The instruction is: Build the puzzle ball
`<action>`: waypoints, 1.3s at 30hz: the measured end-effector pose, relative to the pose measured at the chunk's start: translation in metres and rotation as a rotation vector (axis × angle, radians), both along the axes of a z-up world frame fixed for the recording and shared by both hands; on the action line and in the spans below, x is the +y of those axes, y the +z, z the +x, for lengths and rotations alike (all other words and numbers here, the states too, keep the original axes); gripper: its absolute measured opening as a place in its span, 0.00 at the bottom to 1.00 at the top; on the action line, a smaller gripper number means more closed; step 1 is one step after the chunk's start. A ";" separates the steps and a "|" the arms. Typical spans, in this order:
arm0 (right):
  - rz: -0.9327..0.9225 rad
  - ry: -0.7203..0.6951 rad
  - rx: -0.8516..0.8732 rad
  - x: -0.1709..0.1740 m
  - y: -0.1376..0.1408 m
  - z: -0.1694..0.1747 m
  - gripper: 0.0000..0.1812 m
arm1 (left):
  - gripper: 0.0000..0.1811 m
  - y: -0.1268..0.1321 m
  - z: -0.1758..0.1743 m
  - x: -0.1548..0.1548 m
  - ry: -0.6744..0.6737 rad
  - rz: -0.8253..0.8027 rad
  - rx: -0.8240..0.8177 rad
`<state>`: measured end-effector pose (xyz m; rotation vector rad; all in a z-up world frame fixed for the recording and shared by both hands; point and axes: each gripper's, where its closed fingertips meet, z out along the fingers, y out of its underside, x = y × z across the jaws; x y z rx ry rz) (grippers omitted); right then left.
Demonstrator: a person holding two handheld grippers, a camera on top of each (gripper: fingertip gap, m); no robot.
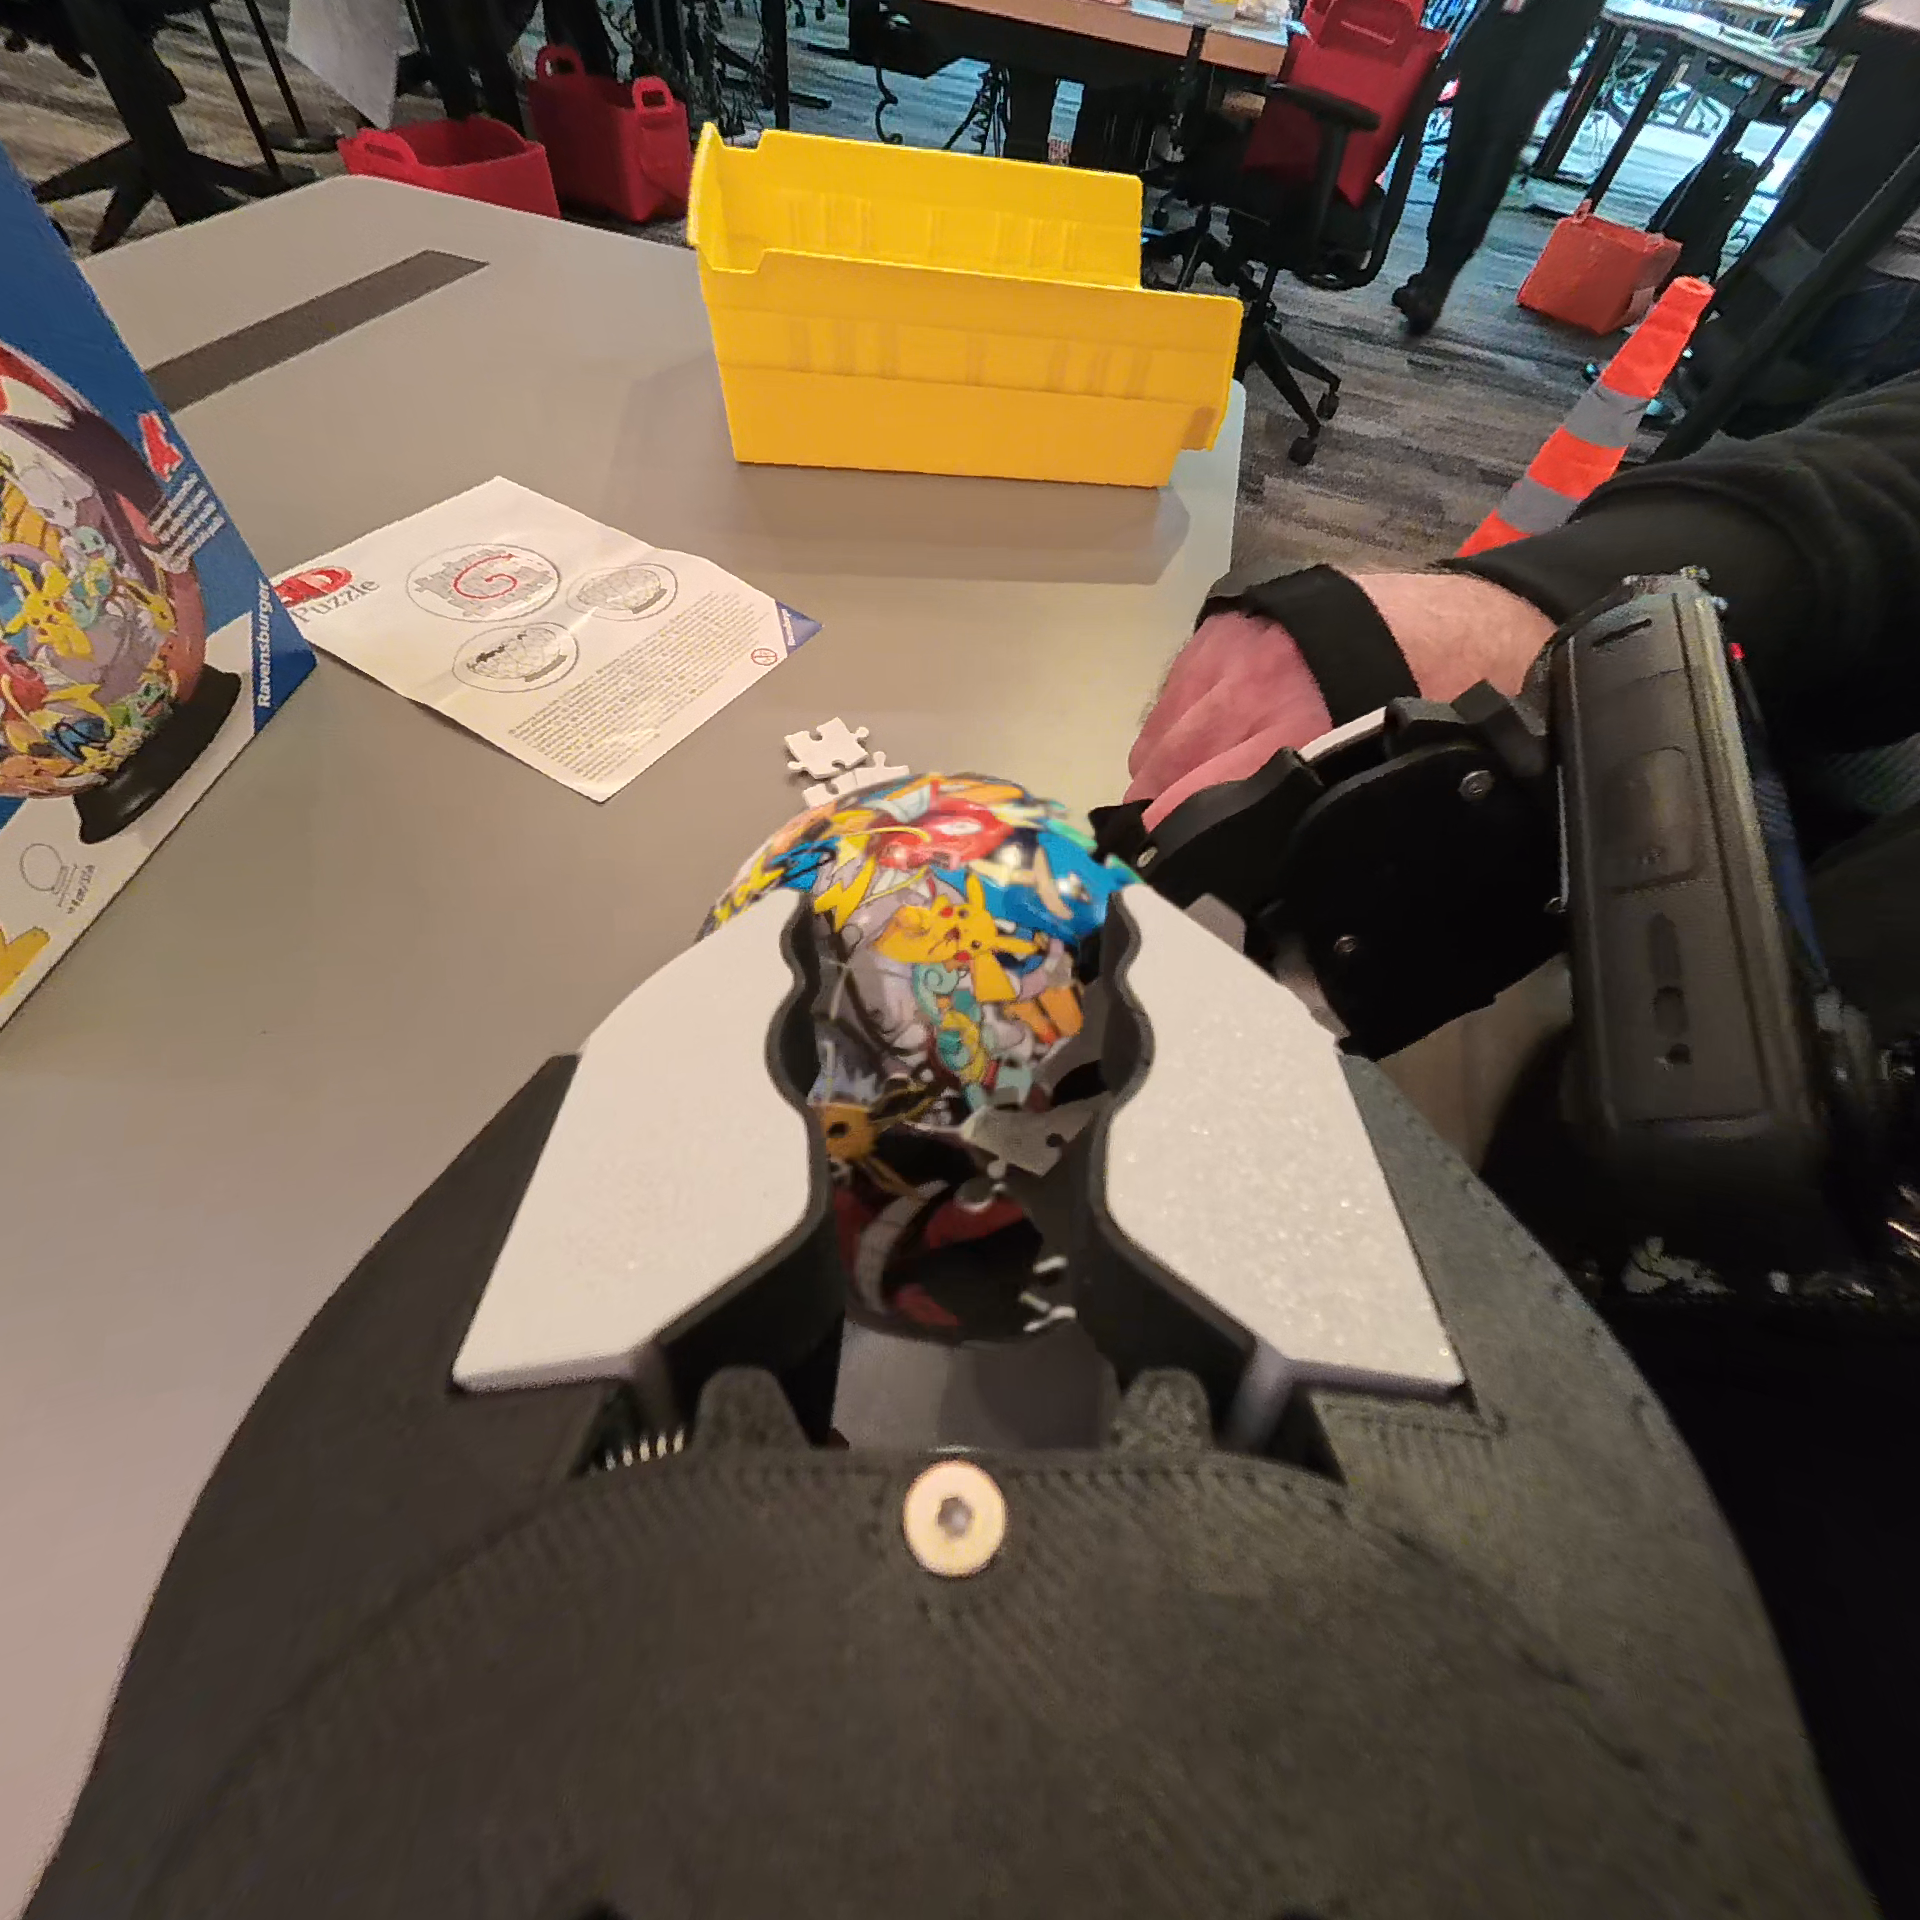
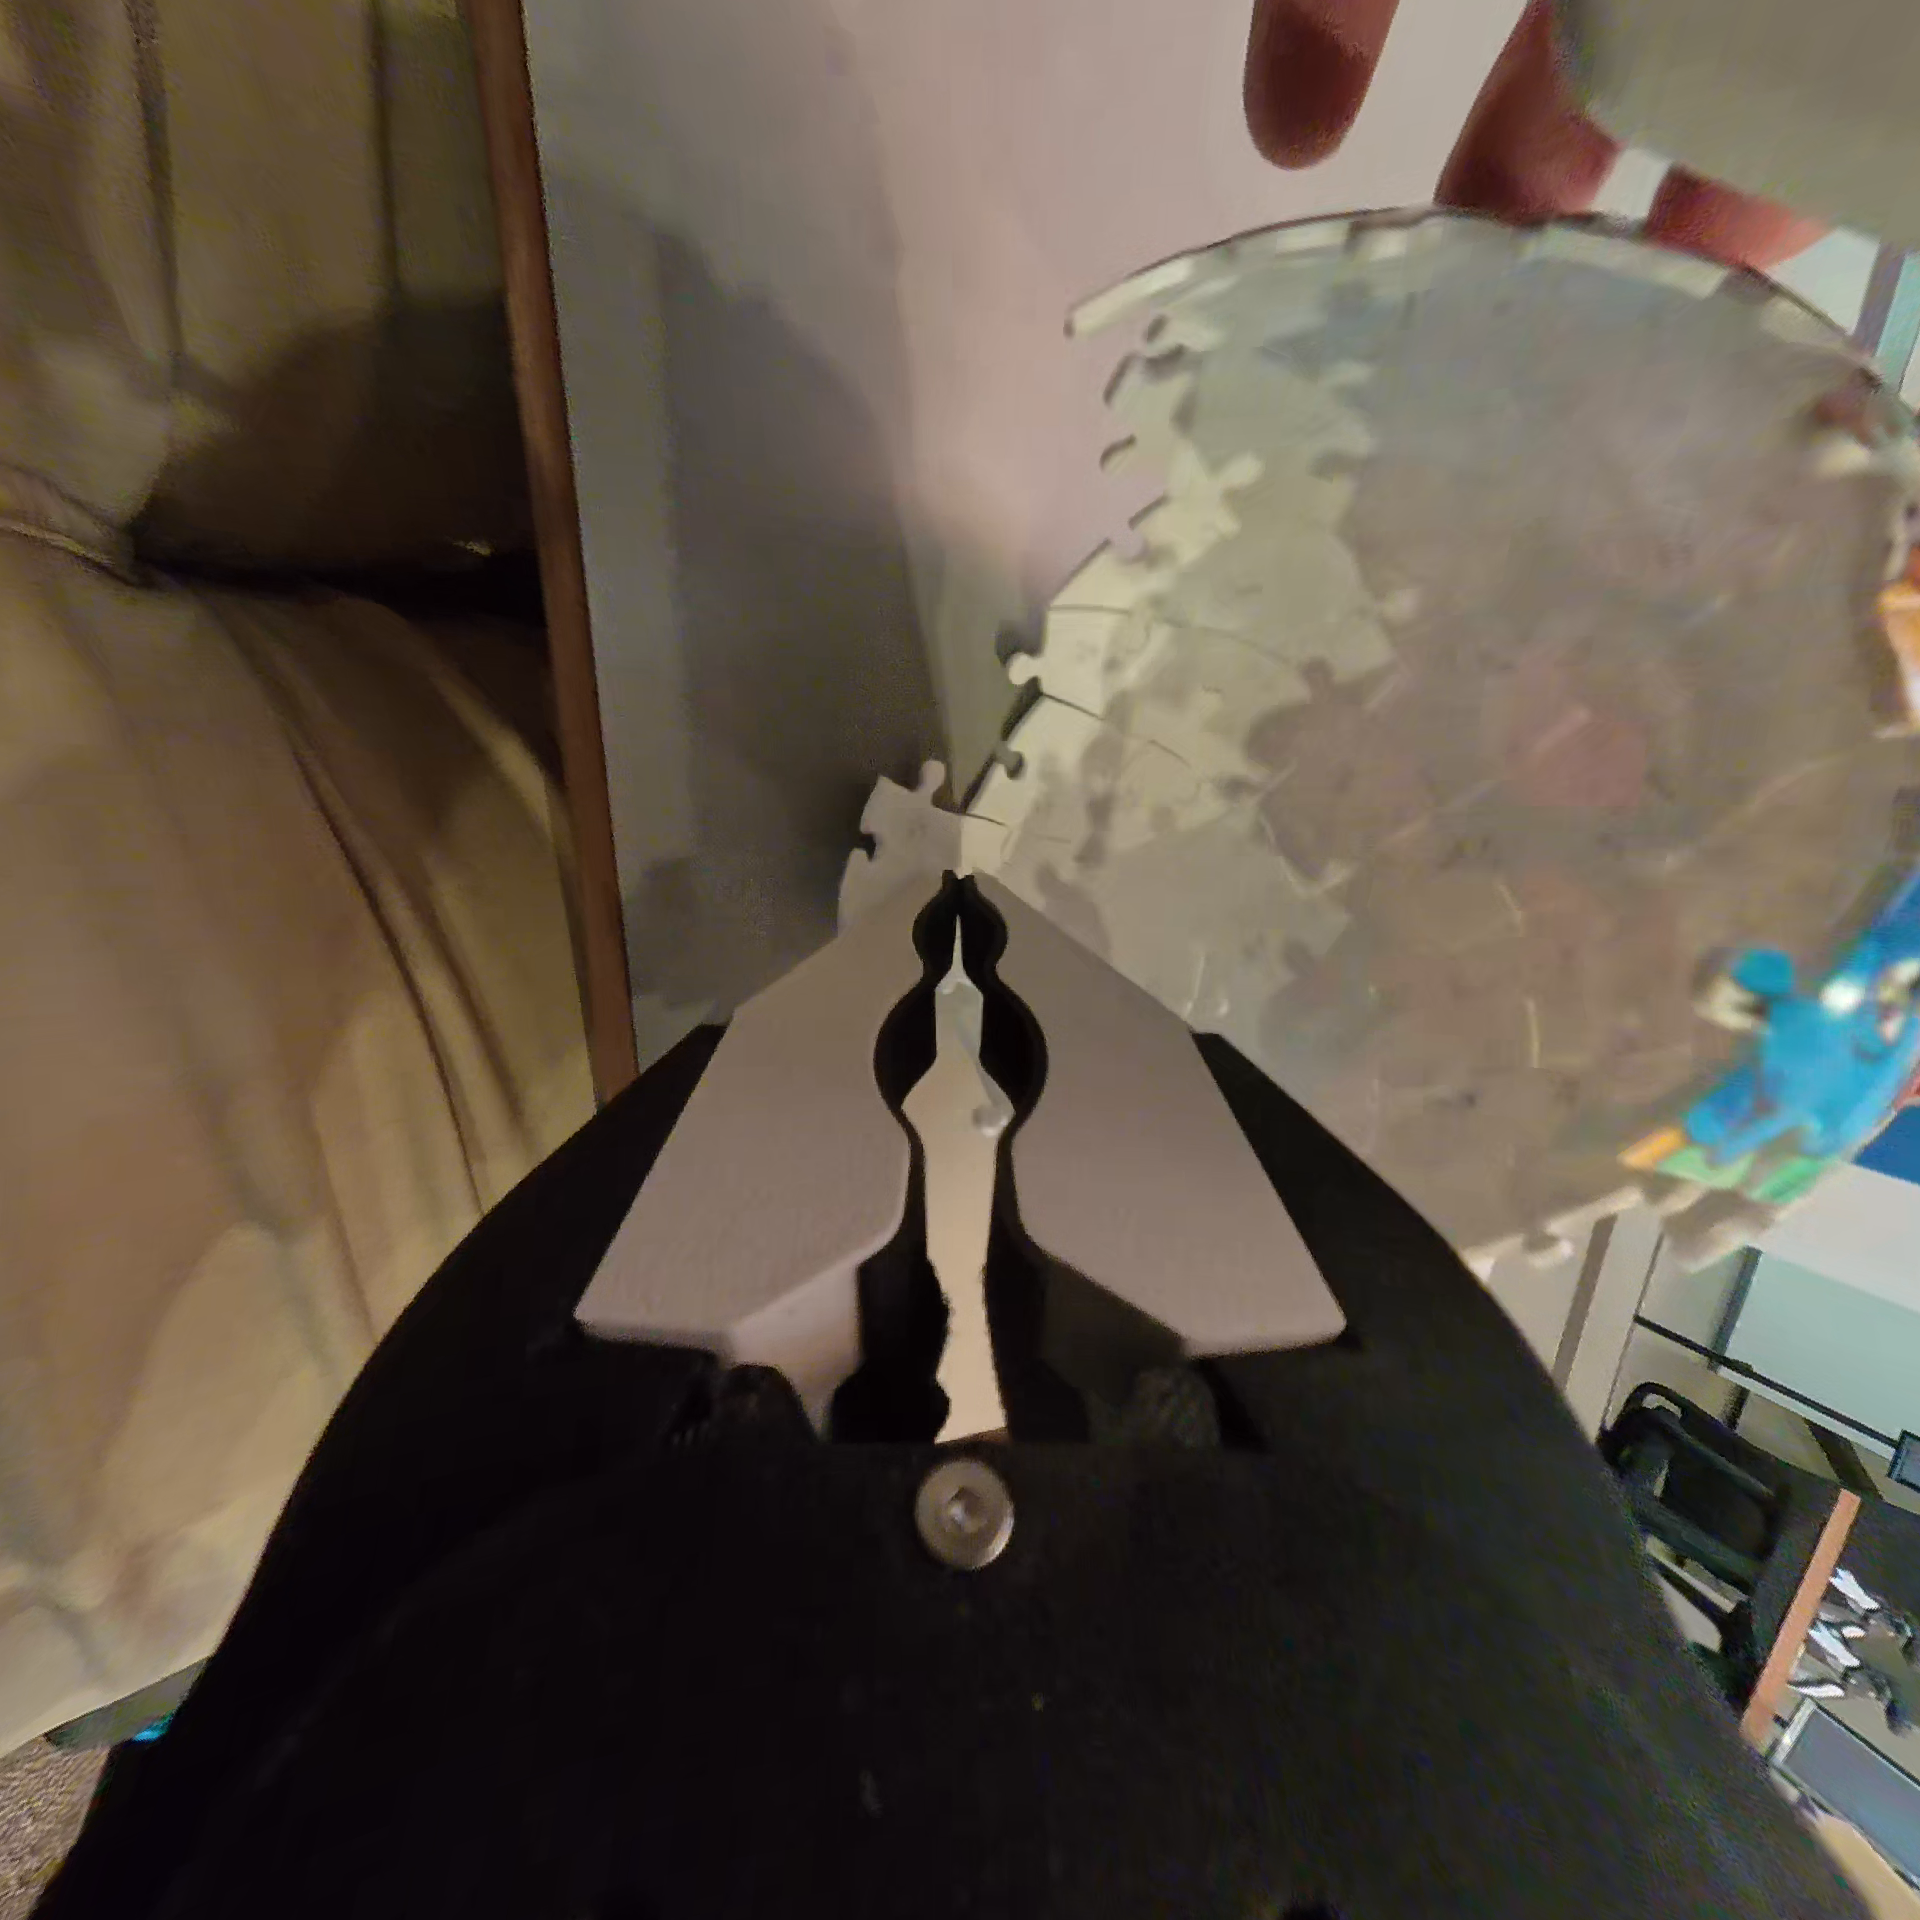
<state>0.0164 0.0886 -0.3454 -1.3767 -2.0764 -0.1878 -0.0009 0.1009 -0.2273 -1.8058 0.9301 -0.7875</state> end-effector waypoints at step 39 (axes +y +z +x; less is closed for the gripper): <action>-0.458 -0.568 0.342 0.102 0.015 0.099 0.07 | 0.31 -0.014 -0.009 -0.002 0.197 -0.048 -0.047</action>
